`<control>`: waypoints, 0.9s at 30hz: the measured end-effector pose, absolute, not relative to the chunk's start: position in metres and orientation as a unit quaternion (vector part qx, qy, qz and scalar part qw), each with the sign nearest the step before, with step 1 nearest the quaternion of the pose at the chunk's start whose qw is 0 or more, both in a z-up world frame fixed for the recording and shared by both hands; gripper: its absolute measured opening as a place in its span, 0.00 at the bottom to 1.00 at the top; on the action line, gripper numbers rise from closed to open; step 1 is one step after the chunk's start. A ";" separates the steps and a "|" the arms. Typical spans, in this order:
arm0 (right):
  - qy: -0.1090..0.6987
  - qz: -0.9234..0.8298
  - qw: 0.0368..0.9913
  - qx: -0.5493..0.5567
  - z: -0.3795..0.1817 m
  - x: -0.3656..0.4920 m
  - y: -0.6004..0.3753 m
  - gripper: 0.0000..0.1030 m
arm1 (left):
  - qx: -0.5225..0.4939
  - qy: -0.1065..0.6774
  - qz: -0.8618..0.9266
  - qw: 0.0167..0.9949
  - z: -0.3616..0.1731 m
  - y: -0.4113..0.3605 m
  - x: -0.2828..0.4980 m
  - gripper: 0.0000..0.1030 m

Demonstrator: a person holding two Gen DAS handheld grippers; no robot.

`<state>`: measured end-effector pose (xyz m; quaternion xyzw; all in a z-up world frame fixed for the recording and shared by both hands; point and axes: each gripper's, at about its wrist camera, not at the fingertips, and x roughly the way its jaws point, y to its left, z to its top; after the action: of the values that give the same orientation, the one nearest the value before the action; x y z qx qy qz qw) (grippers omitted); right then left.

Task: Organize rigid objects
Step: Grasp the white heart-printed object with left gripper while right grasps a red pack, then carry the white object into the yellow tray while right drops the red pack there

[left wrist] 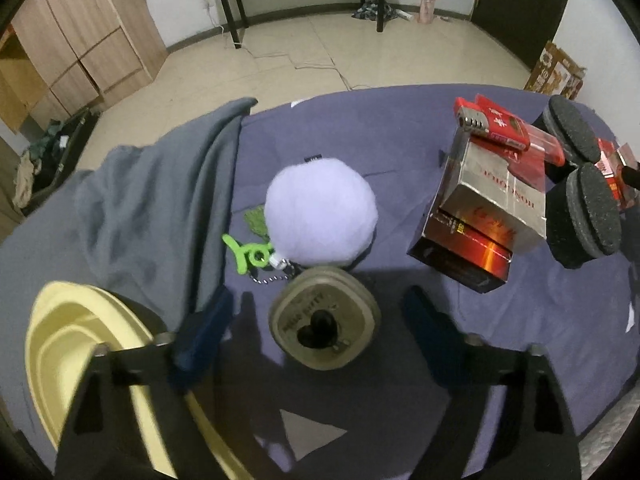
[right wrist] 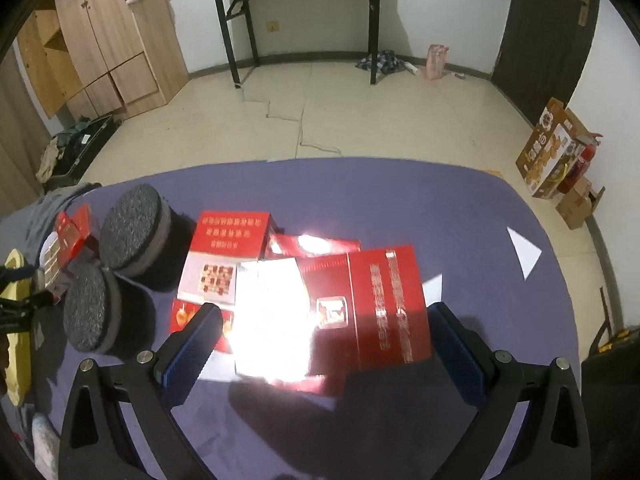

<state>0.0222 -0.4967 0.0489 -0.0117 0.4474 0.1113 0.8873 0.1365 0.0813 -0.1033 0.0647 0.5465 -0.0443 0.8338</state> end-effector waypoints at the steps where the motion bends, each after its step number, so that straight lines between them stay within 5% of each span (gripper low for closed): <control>1: 0.444 0.112 0.889 -0.015 0.049 0.023 -0.495 0.97 | 0.056 0.548 -0.050 0.833 -0.106 0.083 0.135 0.52; 3: 0.439 0.105 0.892 -0.022 0.046 0.024 -0.491 0.88 | 0.053 0.553 -0.055 0.829 -0.111 0.085 0.135 0.52; 10: 0.408 0.094 0.908 0.000 0.053 -0.002 -0.508 0.87 | 0.037 0.543 -0.062 0.837 -0.087 0.090 0.120 0.52; 19: 0.356 0.132 0.925 -0.016 0.132 -0.068 -0.503 0.87 | 0.016 0.506 -0.034 0.862 -0.003 0.149 0.066 0.52; 27: 0.311 0.327 0.890 -0.065 0.191 -0.170 -0.353 0.87 | -0.002 0.489 0.034 0.872 0.046 0.244 0.014 0.52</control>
<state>-0.1698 -0.3527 0.1907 -0.0650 0.3114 0.3268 0.8899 0.0137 0.2440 0.0456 -0.0017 0.4890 0.0338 0.8716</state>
